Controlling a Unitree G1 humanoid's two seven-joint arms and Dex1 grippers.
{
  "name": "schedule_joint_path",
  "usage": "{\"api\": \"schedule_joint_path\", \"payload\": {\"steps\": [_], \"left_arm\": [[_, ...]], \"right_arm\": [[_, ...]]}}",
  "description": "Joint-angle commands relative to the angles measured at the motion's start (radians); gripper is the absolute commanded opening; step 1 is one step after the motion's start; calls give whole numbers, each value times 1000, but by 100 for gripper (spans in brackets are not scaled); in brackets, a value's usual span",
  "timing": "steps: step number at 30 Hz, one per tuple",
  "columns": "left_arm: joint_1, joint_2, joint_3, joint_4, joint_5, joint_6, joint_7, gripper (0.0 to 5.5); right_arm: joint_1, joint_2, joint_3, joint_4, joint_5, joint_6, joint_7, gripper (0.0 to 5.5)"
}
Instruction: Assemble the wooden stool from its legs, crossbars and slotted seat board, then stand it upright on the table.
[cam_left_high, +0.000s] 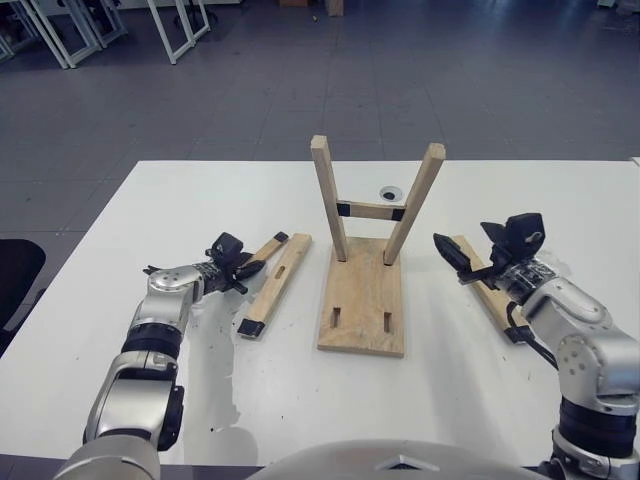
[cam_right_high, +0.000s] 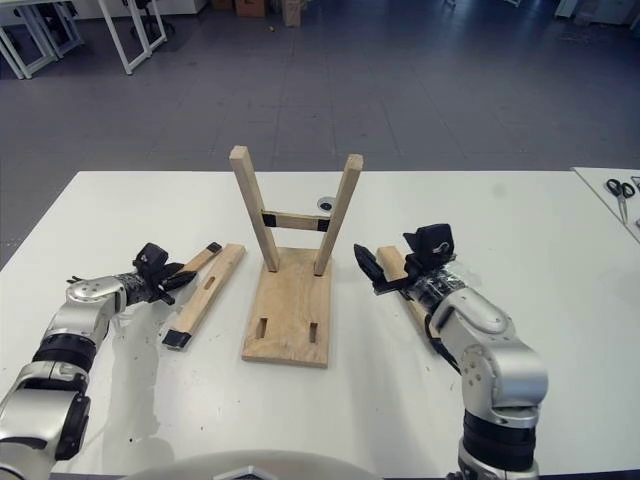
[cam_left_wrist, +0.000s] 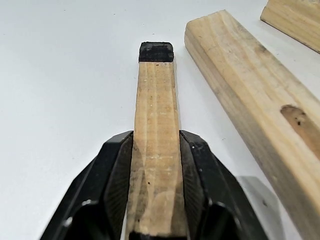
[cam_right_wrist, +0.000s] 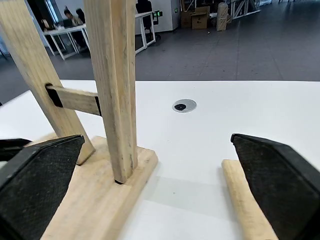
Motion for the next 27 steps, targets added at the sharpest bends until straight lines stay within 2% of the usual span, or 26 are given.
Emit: {"api": "schedule_joint_path", "payload": {"steps": [1,4,6,10,14,16,20,27], "left_arm": [[123,-38,129,-152,-28,-95,187,132],[151,-60,196,-365,-55,-171,264,132],[170,-70,197,-517,-55,-192,284,132],[171,-90,155,-883,-52,-142,317,132],[52,-105,75,-1118,-64,-54,324,132],[6,-123,-11,-1162,-39,-21,305,132],[8,-176,-173,-1136,45,-72,280,132],[63,-204,-269,-1084,56,-137,222,132]], "right_arm": [[-51,61,-96,-37,246,95,-70,550],[-86,84,-102,-57,365,89,-143,550],[-94,94,-89,-73,426,71,-183,550],[-123,90,-56,-89,581,38,-260,550],[-206,69,-28,-51,761,-17,-387,550],[-235,57,-2,-30,824,-47,-436,550],[-277,49,54,15,927,-106,-491,550],[-328,-26,108,51,1062,-171,-486,550]]}}
